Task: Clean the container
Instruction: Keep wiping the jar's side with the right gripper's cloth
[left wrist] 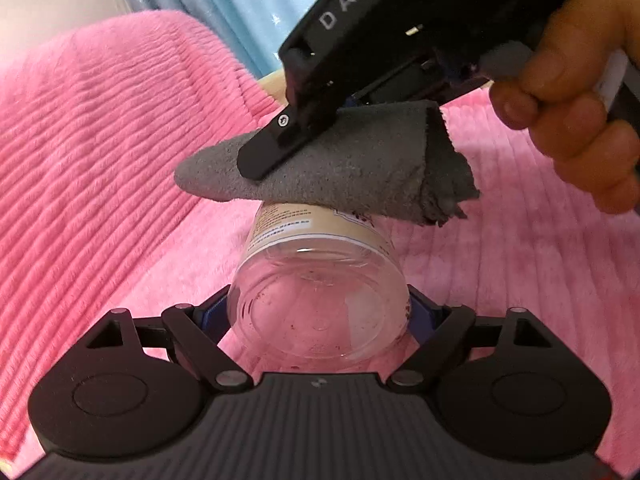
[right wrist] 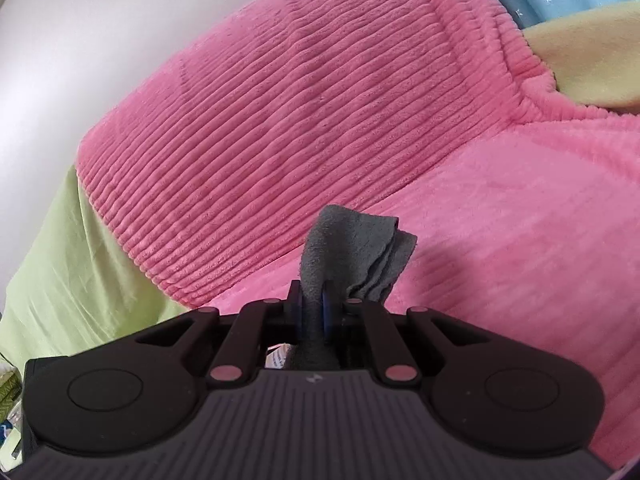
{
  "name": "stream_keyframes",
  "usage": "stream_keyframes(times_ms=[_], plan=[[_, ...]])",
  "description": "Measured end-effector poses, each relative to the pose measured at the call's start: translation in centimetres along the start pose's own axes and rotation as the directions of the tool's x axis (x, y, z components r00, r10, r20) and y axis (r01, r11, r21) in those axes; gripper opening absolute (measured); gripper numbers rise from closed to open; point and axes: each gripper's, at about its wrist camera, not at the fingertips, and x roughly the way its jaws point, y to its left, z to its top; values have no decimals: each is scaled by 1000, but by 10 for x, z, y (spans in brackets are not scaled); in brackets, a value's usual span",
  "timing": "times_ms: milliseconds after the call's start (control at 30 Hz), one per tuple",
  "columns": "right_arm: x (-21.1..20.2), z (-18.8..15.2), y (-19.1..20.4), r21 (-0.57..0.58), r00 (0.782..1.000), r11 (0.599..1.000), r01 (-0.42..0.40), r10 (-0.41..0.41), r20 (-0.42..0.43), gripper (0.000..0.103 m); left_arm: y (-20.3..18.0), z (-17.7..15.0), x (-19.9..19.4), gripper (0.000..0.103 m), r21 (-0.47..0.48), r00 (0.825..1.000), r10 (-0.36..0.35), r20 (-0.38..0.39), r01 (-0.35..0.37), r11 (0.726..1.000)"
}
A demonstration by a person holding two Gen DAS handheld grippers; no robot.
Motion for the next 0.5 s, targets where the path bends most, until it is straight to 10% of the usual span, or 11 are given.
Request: stream_keyframes(times_ms=[167,367,500], plan=[[2,-14,23,-60,990,992,-114,109,-84,7,1,-2,-1,85,-7,1000,-2,-6,1,1000],[3,-3,3,-78,1000,997,-22,22,-5,6,5,-1,0,85,-52,1000,-25,-1,25,998],[-2,-4,6,-88,1000,996,-10,11,3,6,45,-8,3,86,-392,979,-199,48,201,898]])
